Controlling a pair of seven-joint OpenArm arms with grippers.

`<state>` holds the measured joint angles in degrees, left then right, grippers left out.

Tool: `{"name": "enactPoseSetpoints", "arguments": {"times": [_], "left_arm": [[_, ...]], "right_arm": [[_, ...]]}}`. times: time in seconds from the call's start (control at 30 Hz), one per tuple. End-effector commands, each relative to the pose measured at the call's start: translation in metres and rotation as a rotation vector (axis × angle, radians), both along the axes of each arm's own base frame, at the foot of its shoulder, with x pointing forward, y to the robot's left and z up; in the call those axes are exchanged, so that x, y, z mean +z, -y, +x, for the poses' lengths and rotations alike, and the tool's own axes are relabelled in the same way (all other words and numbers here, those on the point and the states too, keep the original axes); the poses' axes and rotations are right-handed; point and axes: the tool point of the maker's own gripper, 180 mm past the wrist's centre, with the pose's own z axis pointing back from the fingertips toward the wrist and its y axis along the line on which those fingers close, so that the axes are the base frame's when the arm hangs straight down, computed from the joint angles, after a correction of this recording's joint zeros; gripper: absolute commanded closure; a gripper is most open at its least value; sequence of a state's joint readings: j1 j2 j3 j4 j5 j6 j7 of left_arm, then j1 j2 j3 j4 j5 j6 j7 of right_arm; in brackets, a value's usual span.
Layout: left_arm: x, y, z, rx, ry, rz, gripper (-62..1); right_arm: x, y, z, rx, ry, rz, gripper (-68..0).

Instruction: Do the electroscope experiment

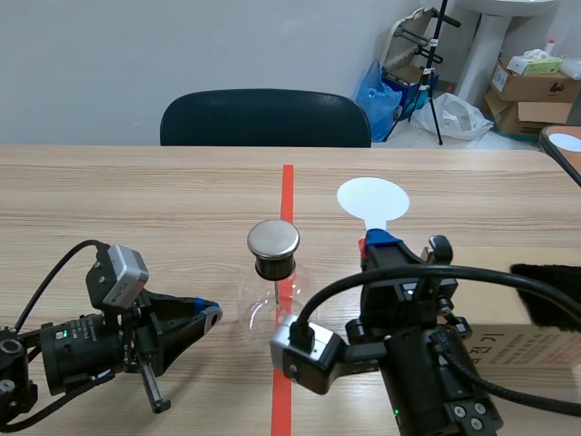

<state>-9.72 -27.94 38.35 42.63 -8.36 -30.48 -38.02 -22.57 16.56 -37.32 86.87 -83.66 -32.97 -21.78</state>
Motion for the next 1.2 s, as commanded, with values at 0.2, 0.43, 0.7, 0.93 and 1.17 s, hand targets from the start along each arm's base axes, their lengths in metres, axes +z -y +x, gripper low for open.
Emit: {"name": "enactPoseSetpoints", "arguments": {"times": [0.2, 0.43, 0.7, 0.93, 1.17], "left_arm": [[0.014, 0.005, 0.008, -0.002, 0.035, -0.035, -2.8], [0.014, 0.005, 0.008, -0.002, 0.035, -0.035, -2.8], [0.014, 0.005, 0.008, -0.002, 0.035, -0.035, -2.8], [0.014, 0.005, 0.008, -0.002, 0.035, -0.035, -2.8], [0.014, 0.005, 0.008, -0.002, 0.035, -0.035, -2.8]], "right_arm": [[0.01, 0.022, 0.007, -0.122, 0.031, 0.016, -0.9], [0.01, 0.028, 0.008, -0.154, 0.031, 0.018, -0.9], [0.01, 0.028, 0.008, -0.153, 0.031, 0.018, -0.9], [0.01, 0.028, 0.008, -0.153, 0.031, 0.018, -0.9], [0.01, 0.026, 0.008, -0.146, 0.031, 0.018, -0.9]]}}
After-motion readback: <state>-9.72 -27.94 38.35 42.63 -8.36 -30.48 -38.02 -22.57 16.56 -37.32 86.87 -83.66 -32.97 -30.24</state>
